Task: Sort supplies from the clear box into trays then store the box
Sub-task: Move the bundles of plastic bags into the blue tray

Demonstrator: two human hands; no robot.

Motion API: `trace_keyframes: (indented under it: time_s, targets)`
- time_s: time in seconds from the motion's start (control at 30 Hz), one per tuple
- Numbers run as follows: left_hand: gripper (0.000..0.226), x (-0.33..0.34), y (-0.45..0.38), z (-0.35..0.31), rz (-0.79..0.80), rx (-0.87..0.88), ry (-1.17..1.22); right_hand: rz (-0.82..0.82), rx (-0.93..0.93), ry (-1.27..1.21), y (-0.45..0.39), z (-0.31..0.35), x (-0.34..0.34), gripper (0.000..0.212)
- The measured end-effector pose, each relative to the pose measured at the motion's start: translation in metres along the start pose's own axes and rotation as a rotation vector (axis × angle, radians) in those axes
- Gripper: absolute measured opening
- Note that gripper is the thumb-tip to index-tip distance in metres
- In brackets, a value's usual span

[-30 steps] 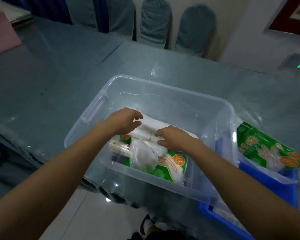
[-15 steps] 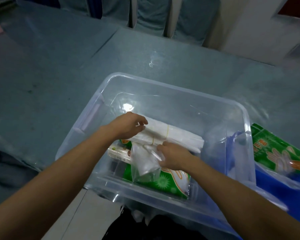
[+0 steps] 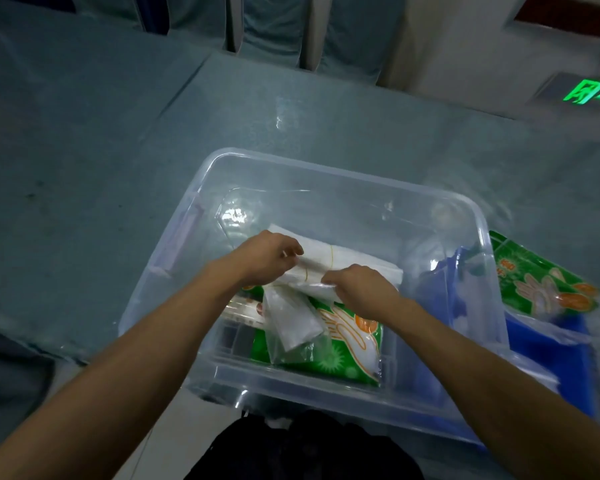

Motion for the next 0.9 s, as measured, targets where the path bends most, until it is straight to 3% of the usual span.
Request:
trace_keyframes:
  time_s: [0.2,0.33,0.43,0.63,0.8,0.9]
  targets:
    - [0.044,-0.003,0.003,-0.009,0.004,0.011,-0.011,-0.157,-0.004,0.006,0.000,-0.002,-0.038,0.036]
    - [0.050,-0.009,0.005,-0.021,-0.045,0.119,-0.026,-0.264,0.008,-0.068,0.004,-0.006,-0.067,0.037]
    - [0.045,-0.011,0.006,-0.027,-0.099,0.194,0.003,-0.395,0.013,-0.141,0.007,-0.012,-0.087,0.036]
    - [0.010,-0.011,0.008,-0.036,-0.162,0.217,0.216,-0.520,0.007,-0.212,0.006,-0.021,-0.112,0.037]
    - [0.026,-0.014,0.006,-0.039,-0.219,0.195,0.229,-0.561,0.088,-0.344,0.011,-0.026,-0.112,0.033]
    - [0.019,-0.015,0.002,-0.031,-0.228,0.119,0.177,-0.601,0.158,-0.459,0.014,-0.024,-0.108,0.025]
Point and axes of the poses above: each hand's wrist, its own y-axis away from the middle knuckle, its own x-axis out of the palm, z = x × y, the point moved 3 cm from there along -y, towards the middle knuckle, and after that the axes turned 5 degrees about -z, right-handed, at the moved point
